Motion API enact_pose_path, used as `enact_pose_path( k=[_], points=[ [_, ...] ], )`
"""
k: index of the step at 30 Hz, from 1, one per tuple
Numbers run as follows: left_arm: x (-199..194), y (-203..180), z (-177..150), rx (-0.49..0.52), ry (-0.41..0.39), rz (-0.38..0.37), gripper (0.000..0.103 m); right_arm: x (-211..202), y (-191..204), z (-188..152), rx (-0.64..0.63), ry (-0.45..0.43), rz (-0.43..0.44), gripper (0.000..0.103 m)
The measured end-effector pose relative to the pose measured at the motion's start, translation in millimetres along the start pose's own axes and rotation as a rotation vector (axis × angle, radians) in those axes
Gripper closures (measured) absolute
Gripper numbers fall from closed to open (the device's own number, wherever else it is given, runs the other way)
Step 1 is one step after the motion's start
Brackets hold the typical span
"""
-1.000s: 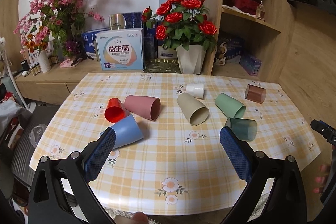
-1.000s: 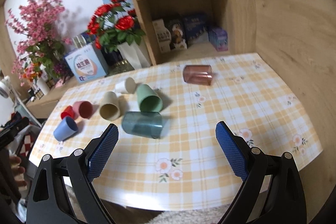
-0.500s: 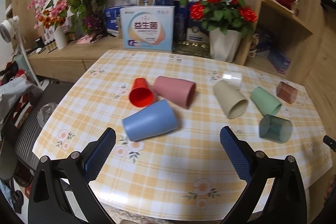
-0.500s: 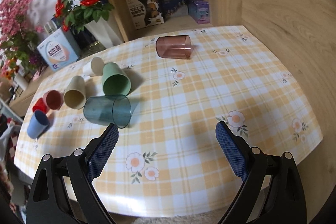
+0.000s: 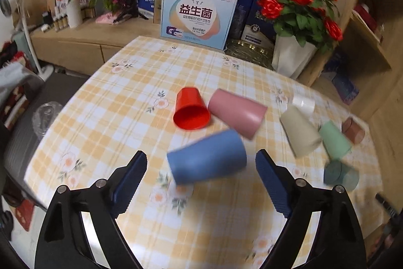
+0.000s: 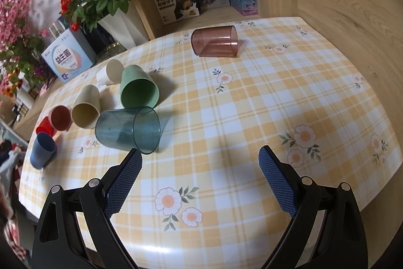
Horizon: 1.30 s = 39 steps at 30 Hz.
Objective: Flip cup upside down
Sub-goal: 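Move the left tool to the red cup and close on it, then lift the red cup with the left tool, set it down near the right tool, open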
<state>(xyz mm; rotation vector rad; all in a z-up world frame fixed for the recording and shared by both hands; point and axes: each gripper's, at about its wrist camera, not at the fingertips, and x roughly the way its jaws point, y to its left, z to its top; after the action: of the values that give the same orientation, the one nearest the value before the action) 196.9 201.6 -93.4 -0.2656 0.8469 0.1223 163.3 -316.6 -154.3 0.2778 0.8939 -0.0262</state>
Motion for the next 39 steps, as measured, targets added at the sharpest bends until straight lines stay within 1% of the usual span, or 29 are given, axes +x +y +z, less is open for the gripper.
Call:
enact_pose_path(
  k=[2,4,6,7,8,10,12,14,16,19,23,25,29,32,36,39],
  points=[
    [20.5,3.7,24.5,-0.018,0.035,-0.030,0.018,4.2,-0.9,0.8,0.001,0.009,-0.006,0.012],
    [50.7,2.4,50.7,0.020,0.089,-0.054,0.018,8.9,-0.9,1.5,0.003,0.022,-0.012,0.012],
    [80.2,5.1,67.4,0.030,0.158,-0.037,0.033,11.0,-1.1,1.9,0.007,0.031,-0.013,0.012],
    [95.9,9.5,74.9,0.015,0.201,-0.037,0.046,10.8,-0.8,2.2,0.008,0.031,-0.013,0.012],
    [114.5,16.3,83.0,-0.027,0.253,-0.061,0.050,10.6,-0.4,2.7,0.005,0.027,-0.014,0.012],
    [138.6,25.3,92.1,-0.084,0.306,-0.097,0.050,10.2,-0.3,4.1,0.002,0.023,-0.021,0.012],
    [153.9,27.1,98.4,-0.079,0.320,-0.071,0.050,10.4,-1.8,6.1,0.006,0.023,-0.034,0.012],
    [166.8,27.9,100.7,-0.076,0.341,-0.064,0.050,13.0,-4.1,9.0,0.015,0.027,-0.050,0.012],
    [178.7,29.3,100.4,-0.079,0.379,-0.077,0.050,14.2,-4.8,11.3,0.019,0.031,-0.058,0.012],
    [189.0,31.8,98.2,-0.053,0.407,-0.048,0.050,17.3,-1.9,14.2,0.012,0.034,-0.058,0.012],
    [203.8,42.5,89.9,-0.085,0.458,-0.031,0.048,21.7,5.8,16.2,0.000,0.045,-0.043,0.012],
    [207.7,42.2,84.5,-0.077,0.470,-0.025,0.047,22.6,9.5,16.1,-0.003,0.049,-0.033,0.012],
    [203.4,44.0,81.5,-0.094,0.455,-0.023,0.048,18.3,14.9,16.0,-0.011,0.044,-0.019,0.012],
    [190.2,52.3,85.8,-0.117,0.425,-0.016,0.048,13.4,12.5,16.2,0.004,0.032,-0.017,0.012],
    [156.3,61.0,98.8,-0.122,0.373,0.002,0.048,9.2,8.2,15.7,0.023,0.021,-0.004,0.012],
    [117.9,53.0,100.9,-0.093,0.341,-0.008,0.048,5.9,5.8,14.2,0.033,0.012,0.010,0.012]
  ],
)
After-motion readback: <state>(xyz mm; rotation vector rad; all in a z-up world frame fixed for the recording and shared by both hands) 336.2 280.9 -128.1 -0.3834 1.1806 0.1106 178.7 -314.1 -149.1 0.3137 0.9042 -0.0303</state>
